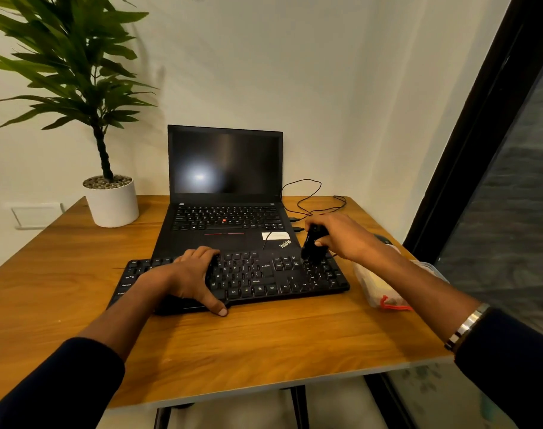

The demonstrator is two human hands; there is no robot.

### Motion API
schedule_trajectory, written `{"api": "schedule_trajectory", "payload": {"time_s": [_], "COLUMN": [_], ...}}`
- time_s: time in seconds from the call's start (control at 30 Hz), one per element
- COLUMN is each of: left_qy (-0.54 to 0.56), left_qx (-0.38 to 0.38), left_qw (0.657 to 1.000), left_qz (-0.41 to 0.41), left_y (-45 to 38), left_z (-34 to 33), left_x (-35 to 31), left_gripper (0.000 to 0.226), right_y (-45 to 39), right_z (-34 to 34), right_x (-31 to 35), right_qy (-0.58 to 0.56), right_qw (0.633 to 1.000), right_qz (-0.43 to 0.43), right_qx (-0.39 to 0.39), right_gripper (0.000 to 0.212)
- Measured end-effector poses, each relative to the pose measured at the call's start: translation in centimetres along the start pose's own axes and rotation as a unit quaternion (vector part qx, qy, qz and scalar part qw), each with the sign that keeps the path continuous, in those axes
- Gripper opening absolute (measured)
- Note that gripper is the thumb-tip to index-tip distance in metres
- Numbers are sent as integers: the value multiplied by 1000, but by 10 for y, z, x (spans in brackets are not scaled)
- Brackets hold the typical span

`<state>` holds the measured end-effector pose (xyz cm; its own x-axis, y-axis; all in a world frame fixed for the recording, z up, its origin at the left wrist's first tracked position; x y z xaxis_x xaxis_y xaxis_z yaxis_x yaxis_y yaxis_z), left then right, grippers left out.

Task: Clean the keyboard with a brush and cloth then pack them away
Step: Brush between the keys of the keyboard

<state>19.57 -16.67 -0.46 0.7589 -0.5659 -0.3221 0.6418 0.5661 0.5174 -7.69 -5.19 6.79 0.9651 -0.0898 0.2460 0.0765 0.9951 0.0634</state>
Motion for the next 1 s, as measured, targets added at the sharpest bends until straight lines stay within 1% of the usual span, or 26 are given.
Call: {"api": "schedule_trajectory", "payload": {"time_s": [0.13, 0.17, 0.23, 0.33, 0.4, 0.5, 0.6, 0.7, 0.73, 0.9, 1.0], "left_qy": [-3, -4, -6, -7, -7, -3, 0, 0, 1, 7, 4], "left_qx": [2, 3, 3, 5, 6, 5, 5, 4, 4, 3, 3], "left_qw": [1000, 1000, 1000, 1000, 1000, 1000, 1000, 1000, 1000, 1000, 1000], "left_qz": [0, 0, 2, 0, -2, -5, -7, -5, -4, -3, 0], "left_y": [0, 1, 0, -1, -3, -4, -4, -4, -4, -6, -5], "left_z": [0, 1, 1, 0, 0, 0, 0, 0, 0, 0, 0], "left_x": [-1, -2, -2, -1, 0, 3, 3, 2, 2, 4, 1], "left_gripper": [166, 166, 164, 163, 164, 165, 166, 165, 165, 167, 164], "right_y": [19, 22, 23, 12, 1, -15, -24, -22, -20, -4, 13], "right_z": [20, 24, 29, 22, 15, 11, 11, 13, 13, 11, 20], "right_x": [-7, -9, -15, -17, -15, -14, -16, -18, -19, -25, -27], "right_qy": [-83, -89, -95, -114, -102, -50, -6, 28, 27, 11, -61], "right_qw": [986, 982, 980, 981, 986, 997, 1000, 997, 996, 999, 988], "right_qz": [-4, -5, -8, -10, -5, -6, 11, 30, 34, 33, 30], "right_qx": [143, 166, 176, 159, 134, 59, -25, -72, -73, 25, 135], "right_gripper": [29, 28, 28, 30, 32, 32, 34, 36, 34, 32, 29]}}
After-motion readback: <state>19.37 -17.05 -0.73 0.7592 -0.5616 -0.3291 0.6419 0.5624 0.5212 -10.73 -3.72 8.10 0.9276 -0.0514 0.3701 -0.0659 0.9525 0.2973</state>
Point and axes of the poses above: each hand's wrist, its own y-axis away from the middle knuckle, its own z-axis out of the back of the hand, x = y × z, the point moved 3 cm from there along -y, towards the middle knuckle, and after that the axes turned 13 degrees about x, right-handed, at the moved point
